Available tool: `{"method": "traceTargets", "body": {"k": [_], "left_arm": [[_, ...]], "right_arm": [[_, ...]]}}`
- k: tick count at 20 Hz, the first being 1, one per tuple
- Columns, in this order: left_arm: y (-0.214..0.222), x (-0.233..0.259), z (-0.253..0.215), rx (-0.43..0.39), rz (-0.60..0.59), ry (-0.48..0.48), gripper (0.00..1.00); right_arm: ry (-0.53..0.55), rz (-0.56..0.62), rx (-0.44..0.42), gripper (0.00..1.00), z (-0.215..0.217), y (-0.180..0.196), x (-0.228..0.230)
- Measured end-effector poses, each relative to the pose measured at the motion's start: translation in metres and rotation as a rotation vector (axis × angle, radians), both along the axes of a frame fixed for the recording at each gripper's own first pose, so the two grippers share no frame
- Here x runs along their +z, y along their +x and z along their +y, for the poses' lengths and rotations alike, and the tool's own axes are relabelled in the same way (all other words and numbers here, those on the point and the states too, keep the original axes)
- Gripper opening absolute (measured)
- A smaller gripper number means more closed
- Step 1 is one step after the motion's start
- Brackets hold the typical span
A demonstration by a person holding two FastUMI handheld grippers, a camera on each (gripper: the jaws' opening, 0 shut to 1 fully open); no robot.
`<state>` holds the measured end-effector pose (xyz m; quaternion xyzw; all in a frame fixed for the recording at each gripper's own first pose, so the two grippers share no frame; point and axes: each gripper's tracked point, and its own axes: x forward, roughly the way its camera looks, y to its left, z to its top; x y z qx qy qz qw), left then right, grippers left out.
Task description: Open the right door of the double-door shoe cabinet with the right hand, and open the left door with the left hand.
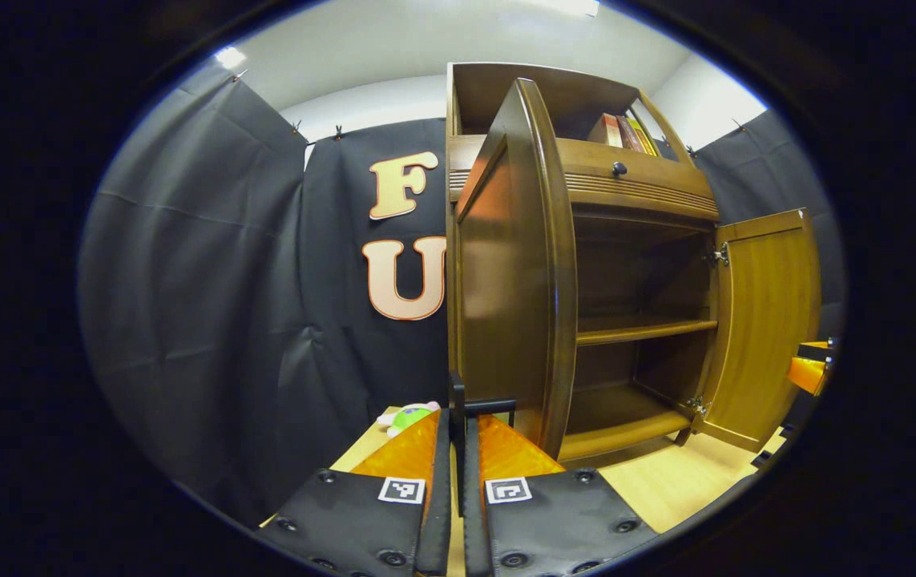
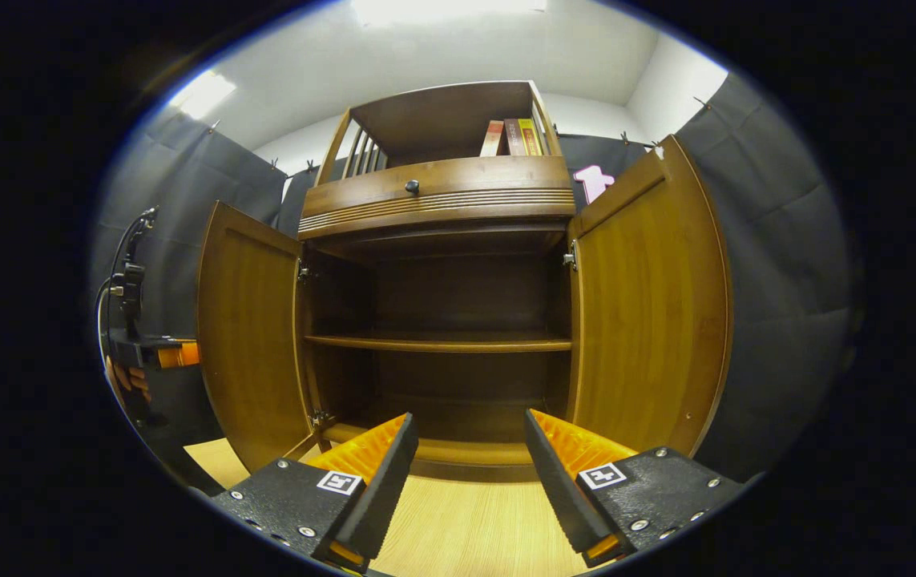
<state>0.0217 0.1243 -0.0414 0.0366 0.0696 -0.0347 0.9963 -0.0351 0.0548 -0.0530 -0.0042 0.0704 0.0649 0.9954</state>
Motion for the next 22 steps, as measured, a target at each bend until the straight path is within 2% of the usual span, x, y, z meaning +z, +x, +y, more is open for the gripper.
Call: {"method": "traceTargets", "body": {"k": [1,2,5,11,12,13,15,17,19,22], "left_arm": [[0.001,0.001,0.007,-0.002,-0.008,-0.006,0.17],[0.002,0.0,0.013,-0.008,-0.018,-0.016,0.11],[0.002,-0.001,0.029,-0.05,-0.019,-0.052,0.09],[0.006,-0.001,0.053,-0.13,-0.016,-0.05,0.08],[0.004,0.0,0.06,-0.129,-0.018,-0.045,0.09],[-0.003,0.0,0.072,-0.113,-0.017,-0.036,0.04],[-0.021,-0.001,0.088,-0.076,0.006,-0.055,0.09],[-0.042,0.007,0.097,-0.032,0.003,-0.023,0.09],[-0.061,0.017,0.088,-0.004,-0.004,0.011,0.08],[-0.076,0.029,0.041,-0.04,-0.026,-0.011,0.08]], "right_arm": [[-0.006,0.0,-0.002,0.83,0.0,-0.002,0.0],[-0.008,-0.002,-0.004,0.83,0.0,-0.002,0.003],[-0.011,0.003,-0.013,0.83,-0.001,-0.001,0.003],[-0.012,0.013,0.001,0.83,0.01,-0.002,-0.002],[-0.014,0.014,0.009,0.83,0.014,-0.001,-0.002],[-0.015,0.015,0.018,0.83,0.017,0.0,-0.004],[-0.017,0.022,0.034,0.84,0.022,0.001,-0.006],[-0.016,0.03,0.046,0.83,0.024,0.006,-0.01],[0.0,0.034,0.062,0.84,0.026,0.009,-0.01],[0.02,0.03,0.074,0.84,0.028,0.018,-0.006]]}}
